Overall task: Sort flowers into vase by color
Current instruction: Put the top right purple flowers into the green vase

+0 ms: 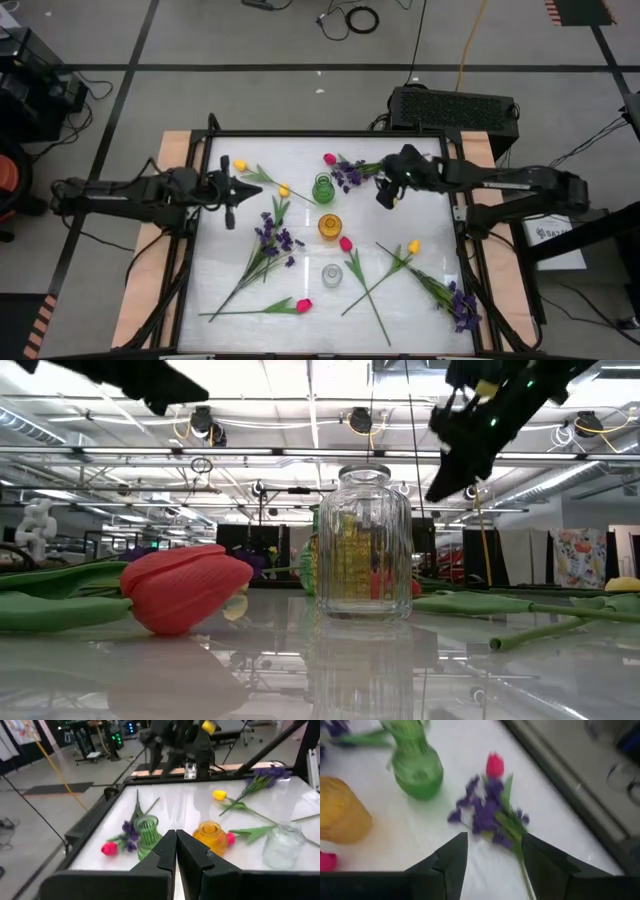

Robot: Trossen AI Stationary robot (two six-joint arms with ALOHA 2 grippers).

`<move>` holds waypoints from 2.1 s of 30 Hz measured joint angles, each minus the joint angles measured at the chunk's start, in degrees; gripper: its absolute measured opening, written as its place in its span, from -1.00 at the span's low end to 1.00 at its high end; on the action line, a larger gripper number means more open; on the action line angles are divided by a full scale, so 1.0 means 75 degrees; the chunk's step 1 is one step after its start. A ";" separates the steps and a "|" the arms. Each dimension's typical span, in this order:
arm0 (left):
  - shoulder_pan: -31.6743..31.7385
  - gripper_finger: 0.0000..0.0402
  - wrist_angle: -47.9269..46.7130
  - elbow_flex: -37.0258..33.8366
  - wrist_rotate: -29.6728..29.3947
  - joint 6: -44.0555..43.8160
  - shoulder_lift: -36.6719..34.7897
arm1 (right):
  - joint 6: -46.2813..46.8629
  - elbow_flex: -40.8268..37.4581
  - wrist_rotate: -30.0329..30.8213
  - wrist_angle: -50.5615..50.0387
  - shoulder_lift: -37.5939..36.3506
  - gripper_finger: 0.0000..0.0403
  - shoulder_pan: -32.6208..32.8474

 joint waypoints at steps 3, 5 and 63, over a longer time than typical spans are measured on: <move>0.0001 -0.91 0.0328 0.0156 -0.0090 -0.0168 0.0234 | -0.0468 0.0000 -0.0086 -0.0078 0.0560 -0.14 -0.0374; 0.0001 -0.91 0.0314 0.0162 0.0001 -0.0216 0.0302 | -0.1090 0.0000 -0.0229 -0.0006 0.0938 -0.16 -0.0586; 0.0007 -0.91 0.0065 0.0162 0.0164 -0.0167 0.0706 | -0.4098 0.2171 -0.1812 -0.1884 0.4364 -0.53 -0.3091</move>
